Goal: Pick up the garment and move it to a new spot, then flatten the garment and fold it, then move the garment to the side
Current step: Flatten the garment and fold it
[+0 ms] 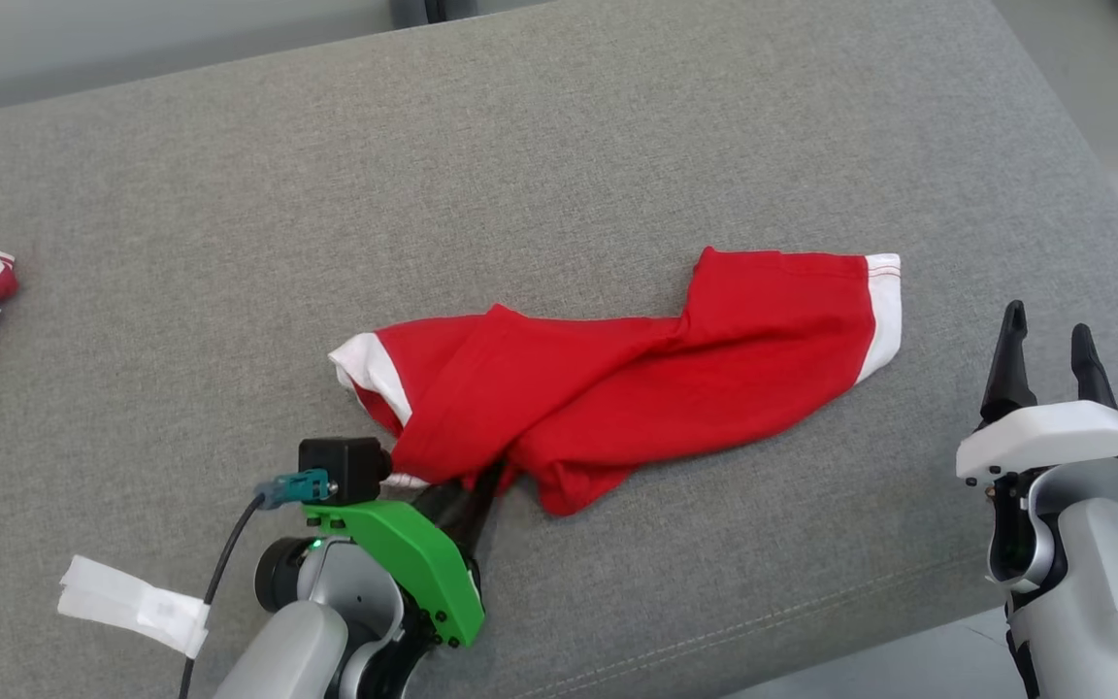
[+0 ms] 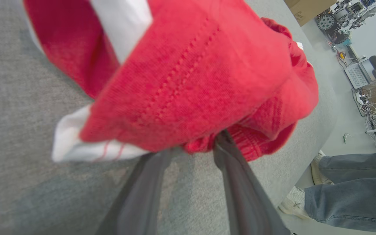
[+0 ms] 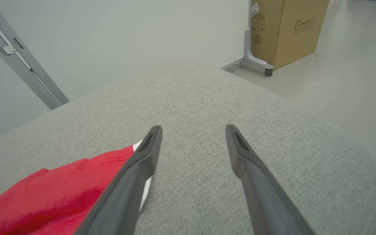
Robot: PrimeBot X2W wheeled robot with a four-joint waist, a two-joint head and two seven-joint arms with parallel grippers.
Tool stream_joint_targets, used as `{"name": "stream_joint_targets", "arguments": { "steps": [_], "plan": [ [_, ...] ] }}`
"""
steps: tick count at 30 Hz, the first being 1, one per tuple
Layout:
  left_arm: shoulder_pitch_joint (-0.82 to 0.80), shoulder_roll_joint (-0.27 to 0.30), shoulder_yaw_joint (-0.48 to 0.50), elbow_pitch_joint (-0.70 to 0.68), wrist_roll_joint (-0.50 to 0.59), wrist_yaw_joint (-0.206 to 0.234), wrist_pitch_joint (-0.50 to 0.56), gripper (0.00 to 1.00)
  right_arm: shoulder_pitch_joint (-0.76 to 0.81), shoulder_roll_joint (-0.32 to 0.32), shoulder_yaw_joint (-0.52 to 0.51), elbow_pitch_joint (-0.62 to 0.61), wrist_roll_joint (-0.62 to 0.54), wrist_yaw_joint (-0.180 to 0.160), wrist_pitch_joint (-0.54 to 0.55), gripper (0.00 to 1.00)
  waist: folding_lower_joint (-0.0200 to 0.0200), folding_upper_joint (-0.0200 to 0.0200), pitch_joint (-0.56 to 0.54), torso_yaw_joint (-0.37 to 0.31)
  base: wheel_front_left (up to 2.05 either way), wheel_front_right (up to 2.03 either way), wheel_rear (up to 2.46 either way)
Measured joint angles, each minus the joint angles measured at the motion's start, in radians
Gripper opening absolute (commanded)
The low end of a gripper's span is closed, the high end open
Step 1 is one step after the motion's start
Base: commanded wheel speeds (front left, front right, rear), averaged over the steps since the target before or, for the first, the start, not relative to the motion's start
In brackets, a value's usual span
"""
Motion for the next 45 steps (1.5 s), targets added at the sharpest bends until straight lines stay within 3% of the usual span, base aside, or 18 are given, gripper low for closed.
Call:
{"name": "stream_joint_targets", "arguments": {
  "steps": [8,14,26,39,40,43,44,45],
  "plan": [
    [-0.127,0.030,-0.013,-0.064,0.045,-0.019,0.016,0.00,0.029,0.009,-0.025,-0.037,-0.009,0.000,0.000,1.00,0.0000,0.0000,0.005,0.012,0.00,0.00,0.00],
    [-0.262,0.083,-0.007,-0.099,0.088,-0.027,0.095,0.00,0.050,0.013,-0.009,-0.052,-0.014,0.000,0.000,1.00,0.0000,0.0000,0.003,0.032,0.00,0.00,0.00],
    [-0.442,0.168,0.011,0.090,0.133,0.017,0.300,0.00,0.049,0.027,0.115,-0.052,-0.043,0.007,0.000,1.00,0.0000,0.0000,0.019,-0.009,0.00,0.00,0.00],
    [-0.574,0.127,0.029,0.198,0.202,0.063,0.294,0.00,0.057,0.034,0.223,-0.036,-0.045,0.021,0.000,1.00,0.0000,0.0000,0.038,-0.124,0.00,0.00,0.00],
    [-0.587,0.125,0.033,0.200,0.216,0.063,0.279,0.04,0.059,0.034,0.230,-0.034,-0.045,0.021,0.000,1.00,0.0000,-0.0001,0.041,-0.133,0.00,0.00,0.00],
    [-0.622,0.104,0.046,0.209,0.221,0.063,0.215,0.40,0.061,0.034,0.245,-0.028,-0.045,0.020,0.000,1.00,0.0000,0.0000,0.046,-0.157,0.00,0.00,0.00],
    [-0.623,0.084,0.060,0.212,0.210,0.064,0.195,0.56,0.061,0.034,0.252,-0.028,-0.045,0.020,0.000,1.00,0.0000,0.0000,0.047,-0.163,0.00,0.00,0.00],
    [-0.623,0.063,0.073,0.219,0.198,0.067,0.183,0.91,0.061,0.034,0.261,-0.030,-0.045,0.020,0.000,1.00,0.0000,0.0000,0.049,-0.169,0.00,0.00,0.00]
  ]
}}
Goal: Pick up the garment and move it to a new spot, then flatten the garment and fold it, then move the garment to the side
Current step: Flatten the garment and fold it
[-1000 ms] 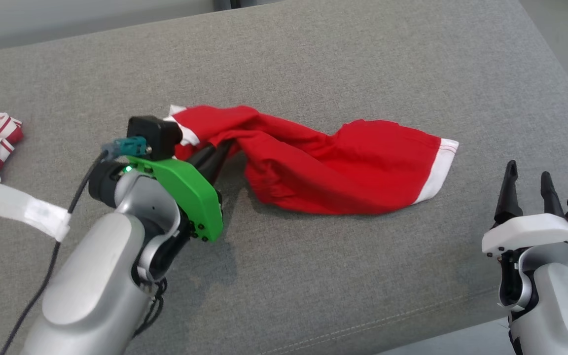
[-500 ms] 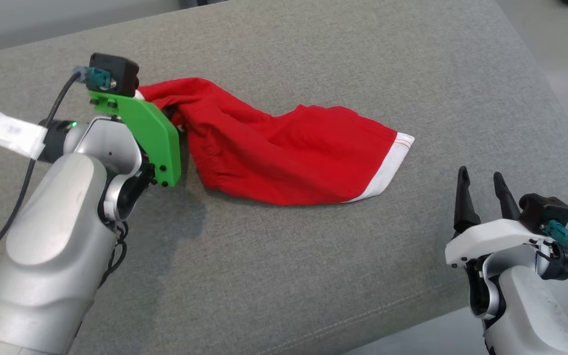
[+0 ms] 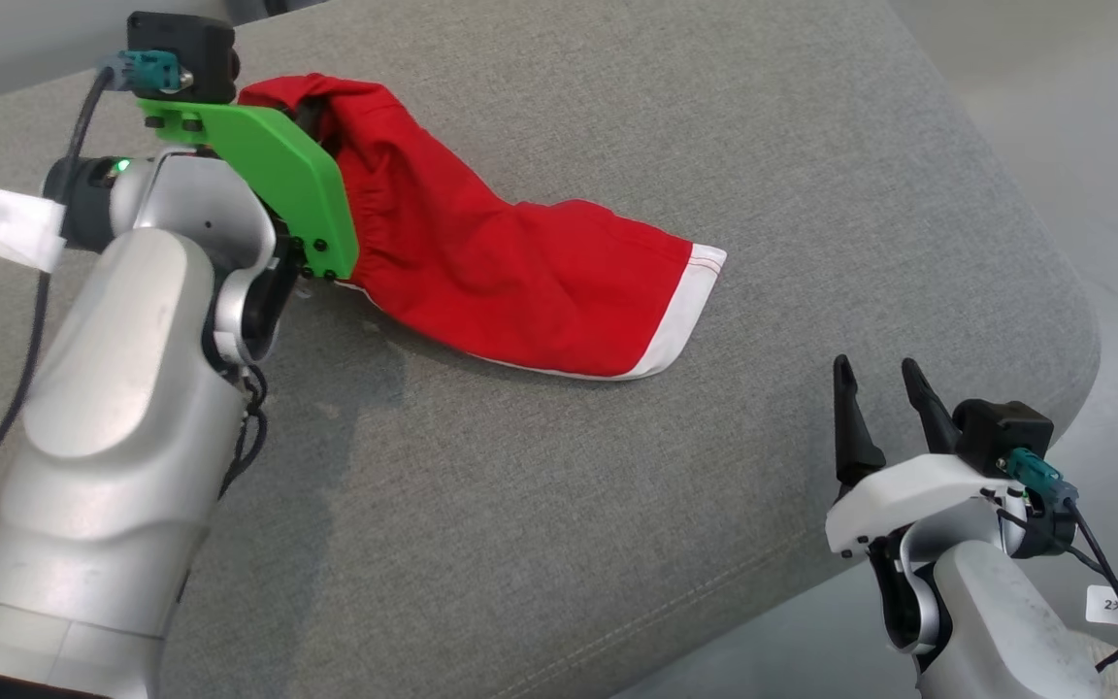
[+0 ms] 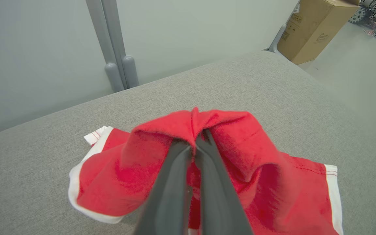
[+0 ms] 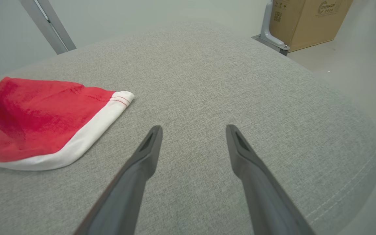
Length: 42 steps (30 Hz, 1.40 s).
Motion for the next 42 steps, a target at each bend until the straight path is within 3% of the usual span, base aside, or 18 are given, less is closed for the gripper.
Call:
{"name": "stream_joint_targets", "arguments": {
  "steps": [1,12,22,34,42],
  "plan": [
    [0.000,-0.010,-0.003,0.009,0.000,0.000,-0.015,1.00,0.000,0.000,0.007,-0.002,0.001,0.000,0.000,1.00,0.0000,0.0000,0.002,-0.004,0.00,0.00,0.00],
    [0.003,-0.007,-0.091,0.082,0.089,0.000,-0.100,1.00,-0.056,0.000,0.034,-0.035,-0.032,-0.002,0.000,1.00,0.0000,0.0000,0.012,0.020,0.00,0.00,0.00],
    [0.030,-0.101,-0.055,-0.008,0.011,-0.014,-0.232,1.00,-0.135,-0.040,0.022,0.040,-0.070,-0.003,0.008,1.00,0.0000,0.0000,0.033,0.102,0.00,0.00,0.00],
    [0.283,-0.069,-0.067,-0.051,-0.043,-0.061,-0.287,1.00,-0.185,-0.057,-0.031,0.166,-0.030,-0.001,0.043,1.00,0.0000,0.0000,0.054,0.227,0.00,0.00,0.00],
    [0.370,-0.058,-0.070,-0.067,-0.057,-0.081,-0.318,1.00,-0.200,-0.060,-0.043,0.231,-0.007,0.003,0.046,0.99,0.0000,0.0000,0.059,0.287,0.00,0.00,0.00]
  ]
}}
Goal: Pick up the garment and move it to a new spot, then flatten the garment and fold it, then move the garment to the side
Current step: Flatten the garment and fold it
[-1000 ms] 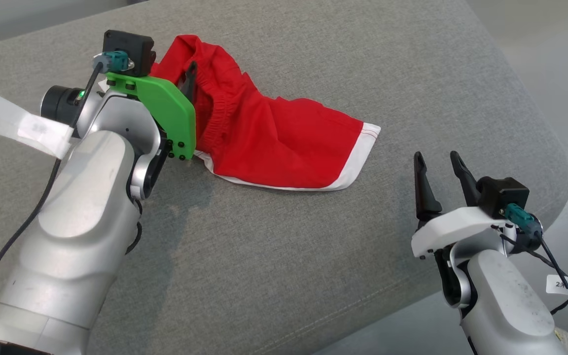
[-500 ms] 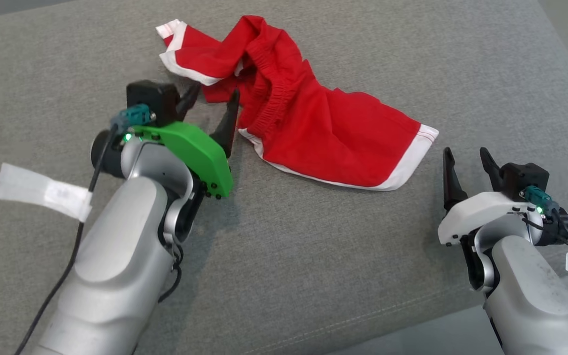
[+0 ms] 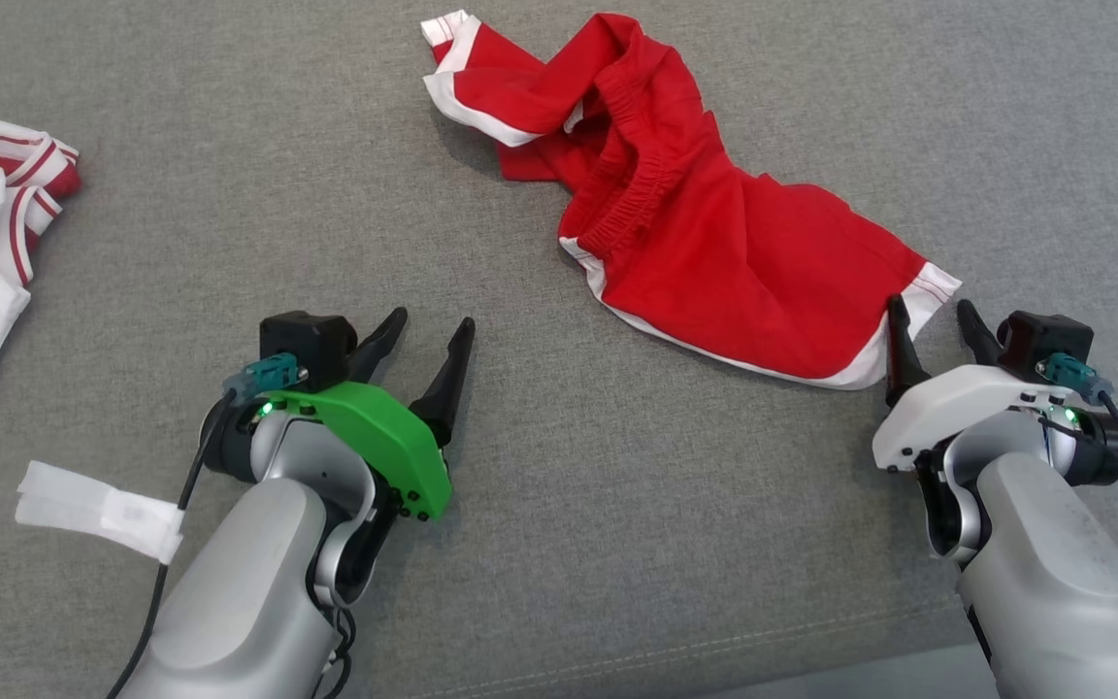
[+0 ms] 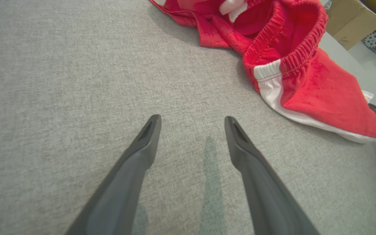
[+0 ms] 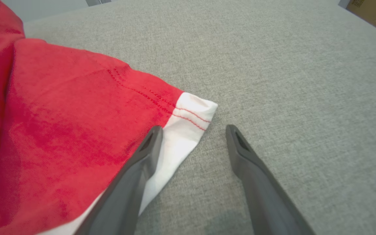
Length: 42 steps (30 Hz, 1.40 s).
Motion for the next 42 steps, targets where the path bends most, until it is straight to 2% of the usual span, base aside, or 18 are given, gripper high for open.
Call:
{"name": "stream_joint_targets", "arguments": {
  "steps": [3,4,5,6,7,13,14,15,20,26,37,42],
  "plan": [
    [0.032,0.019,0.001,-0.016,-0.007,-0.007,-0.010,1.00,-0.025,0.002,0.002,0.019,0.002,0.012,0.000,1.00,0.0000,0.0000,-0.002,0.007,0.00,0.00,0.00],
    [0.037,0.019,0.000,-0.019,-0.011,-0.015,-0.011,1.00,-0.027,0.002,0.002,0.024,0.002,0.016,0.000,0.97,0.0000,0.0000,-0.003,0.007,0.00,0.00,0.00],
    [0.039,0.019,-0.001,-0.020,-0.014,-0.019,-0.011,1.00,-0.028,0.002,0.003,0.028,0.003,0.021,0.000,0.87,0.0000,0.0000,-0.003,0.007,0.00,0.00,0.00],
    [0.042,0.019,-0.003,-0.022,-0.014,-0.021,-0.011,1.00,-0.030,0.002,0.002,0.032,0.004,0.023,0.000,0.54,0.0000,0.0000,-0.004,0.006,0.00,0.00,0.00],
    [0.044,0.019,-0.005,-0.024,-0.015,-0.021,-0.012,1.00,-0.034,0.002,0.002,0.036,0.009,0.023,0.000,0.45,0.0000,0.0000,-0.004,0.005,0.00,0.00,0.00],
    [0.060,0.026,-0.002,-0.030,-0.015,-0.022,-0.028,1.00,-0.053,-0.004,0.003,0.059,0.011,0.034,0.000,0.18,0.0000,0.0000,-0.010,-0.004,0.00,0.00,0.00],
    [0.062,0.027,-0.003,-0.035,-0.016,-0.024,-0.028,1.00,-0.055,-0.008,0.003,0.061,0.011,0.041,0.000,0.05,0.0000,0.0000,-0.012,-0.006,0.00,0.00,0.00],
    [0.065,0.026,-0.006,-0.041,-0.017,-0.031,-0.028,1.00,-0.059,-0.015,0.003,0.063,0.011,0.042,0.001,0.00,0.0000,0.0000,-0.013,-0.009,0.00,0.00,0.00],
    [0.068,0.007,-0.057,-0.054,-0.042,-0.077,-0.027,1.00,-0.089,-0.045,-0.030,0.064,0.028,0.042,0.017,0.00,0.0000,0.0000,-0.015,-0.018,0.00,0.00,0.00],
    [0.050,-0.016,-0.115,-0.052,-0.018,-0.098,-0.031,1.00,-0.107,-0.078,-0.049,0.079,0.030,0.042,0.040,0.00,0.0000,0.0000,-0.012,-0.025,0.00,0.00,0.00],
    [-0.161,-0.017,-0.198,-0.064,0.111,-0.122,-0.080,1.00,-0.131,-0.034,-0.025,0.091,0.048,0.060,0.050,0.00,0.0000,0.0000,0.014,-0.052,0.00,0.00,0.00],
    [-0.200,0.009,-0.247,-0.035,0.150,-0.133,-0.070,1.00,-0.142,-0.015,-0.011,0.097,0.048,0.070,0.050,0.00,0.0000,0.0000,0.021,-0.070,0.00,0.00,0.00]
  ]
}}
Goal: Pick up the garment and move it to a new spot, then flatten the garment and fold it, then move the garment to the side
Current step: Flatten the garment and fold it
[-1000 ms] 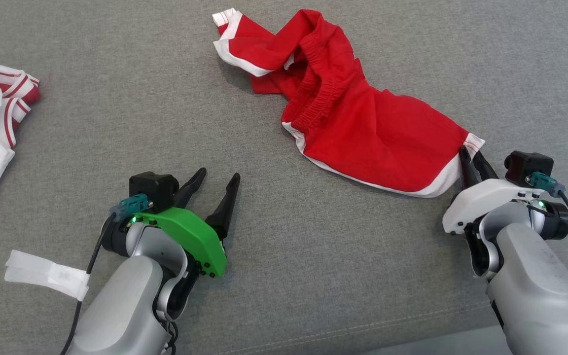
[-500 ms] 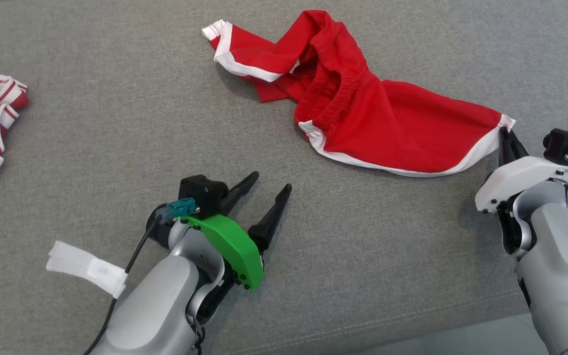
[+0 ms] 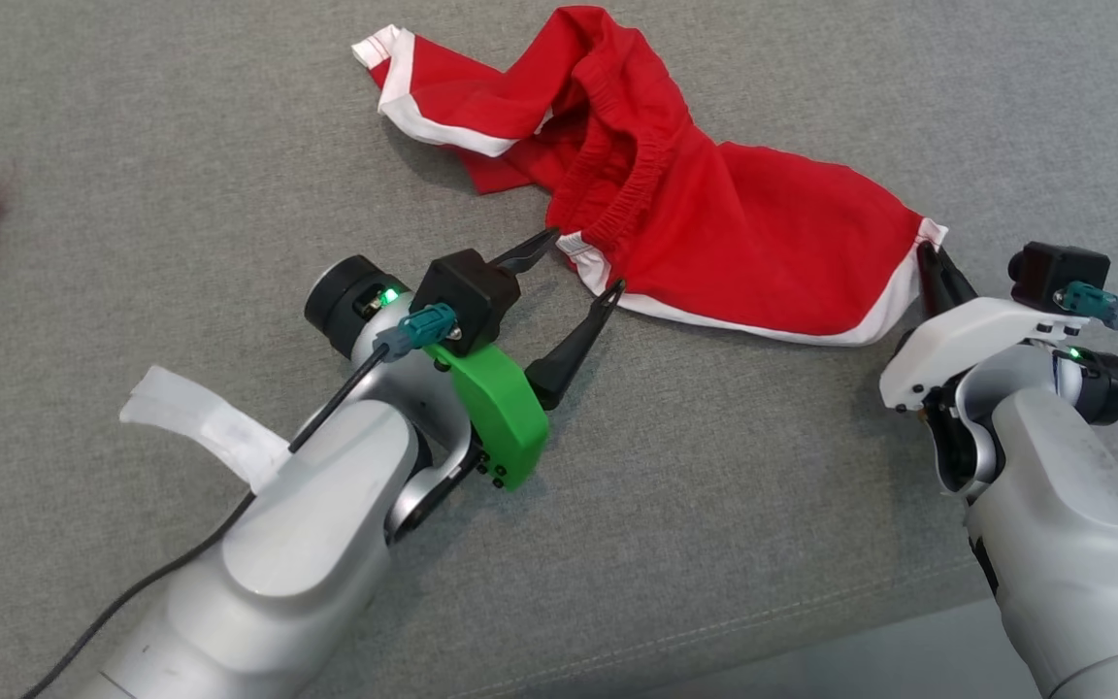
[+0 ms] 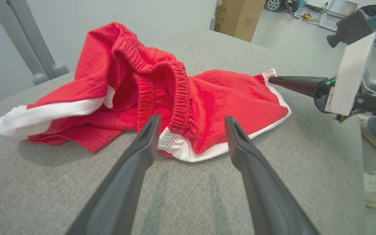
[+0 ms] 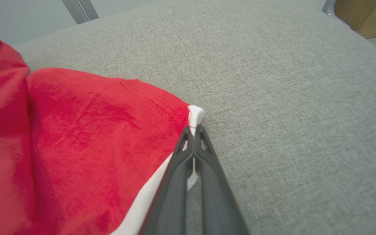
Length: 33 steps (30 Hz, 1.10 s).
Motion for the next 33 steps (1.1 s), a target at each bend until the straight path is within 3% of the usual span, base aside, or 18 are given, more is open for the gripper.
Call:
{"name": "stream_joint_targets", "arguments": {
  "steps": [6,11,20,33],
  "plan": [
    [-0.061,0.074,-0.045,0.062,0.051,-0.002,0.036,1.00,-0.029,0.024,0.021,0.001,0.000,0.014,-0.003,0.00,0.0000,0.0000,0.010,-0.030,0.00,0.00,0.00],
    [-0.102,0.095,-0.088,0.085,0.078,-0.003,0.050,1.00,-0.030,0.024,0.021,0.004,0.005,0.015,-0.011,0.00,0.0000,0.0000,0.019,-0.049,0.00,0.00,0.00],
    [-0.148,0.082,-0.167,0.110,0.087,-0.003,0.050,1.00,-0.030,0.026,0.012,0.027,0.016,0.015,-0.032,0.00,0.0000,0.0000,0.027,-0.064,0.00,0.00,0.00],
    [-0.202,0.097,-0.206,0.179,0.038,-0.003,0.050,1.00,-0.030,0.044,0.018,0.050,0.026,0.024,-0.045,0.00,0.0000,0.0000,0.033,-0.081,0.00,0.00,0.00]
  ]
}}
